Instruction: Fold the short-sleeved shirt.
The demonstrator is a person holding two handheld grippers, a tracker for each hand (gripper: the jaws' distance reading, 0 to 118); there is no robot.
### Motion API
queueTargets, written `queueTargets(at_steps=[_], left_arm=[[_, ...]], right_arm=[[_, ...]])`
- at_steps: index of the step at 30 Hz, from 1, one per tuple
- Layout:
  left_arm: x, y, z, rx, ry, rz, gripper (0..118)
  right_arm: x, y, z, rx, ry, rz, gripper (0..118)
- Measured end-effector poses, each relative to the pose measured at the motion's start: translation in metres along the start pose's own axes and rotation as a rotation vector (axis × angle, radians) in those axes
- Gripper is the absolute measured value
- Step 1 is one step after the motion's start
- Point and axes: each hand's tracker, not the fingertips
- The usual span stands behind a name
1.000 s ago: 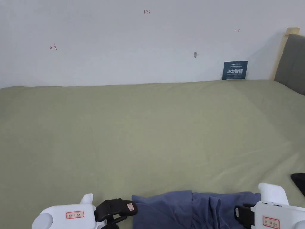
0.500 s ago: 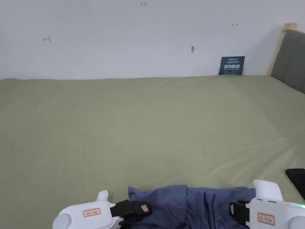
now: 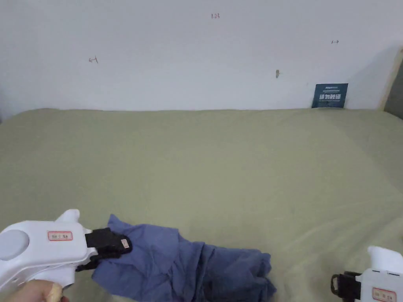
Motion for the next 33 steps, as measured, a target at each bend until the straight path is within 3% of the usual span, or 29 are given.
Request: queueTargets(at_steps=[4,10,18,19,22,25,27,29,30,32,33], left_arm=[[0.031,0.000,0.019,0.044,0.137,-0.176,23],[0.103,-0.037,-0.044,-0.094,0.023,-0.382,23],[0.146,-0.076,-0.143,-0.240,-0.078,-0.410,25],[0.143,-0.077,-0.152,-0.259,-0.096,-0.387,35],[0.126,-0.079,-0.153,-0.244,-0.275,-0.224,85],[0.109,-0.070,-0.136,-0.175,-0.338,-0.067,87],[0.097,-0.066,-0.121,-0.098,-0.350,-0.029,86],[0.087,-0.065,-0.110,-0.041,-0.375,-0.035,78],[0.083,-0.065,-0.108,-0.037,-0.384,-0.037,66],[0.084,-0.071,-0.115,-0.107,-0.376,-0.043,21],[0.087,-0.076,-0.125,-0.148,-0.328,-0.080,15]], right_arm=[[-0.005,0.000,-0.004,-0.012,0.003,0.002,0],[-0.009,-0.004,-0.003,-0.019,0.009,0.013,0],[-0.009,-0.005,-0.003,-0.030,0.009,0.018,0],[-0.008,-0.005,-0.004,-0.033,0.007,0.016,0],[-0.005,-0.003,-0.007,-0.049,-0.002,0.010,0],[-0.003,-0.003,-0.007,-0.051,0.004,-0.002,0],[-0.004,-0.003,-0.007,-0.049,0.015,-0.011,0],[-0.004,-0.003,-0.008,-0.051,0.025,-0.015,0],[-0.005,-0.003,-0.009,-0.054,0.028,-0.015,0],[-0.008,-0.003,-0.010,-0.058,0.031,-0.007,0],[-0.010,-0.003,-0.010,-0.058,0.034,0.000,0]])
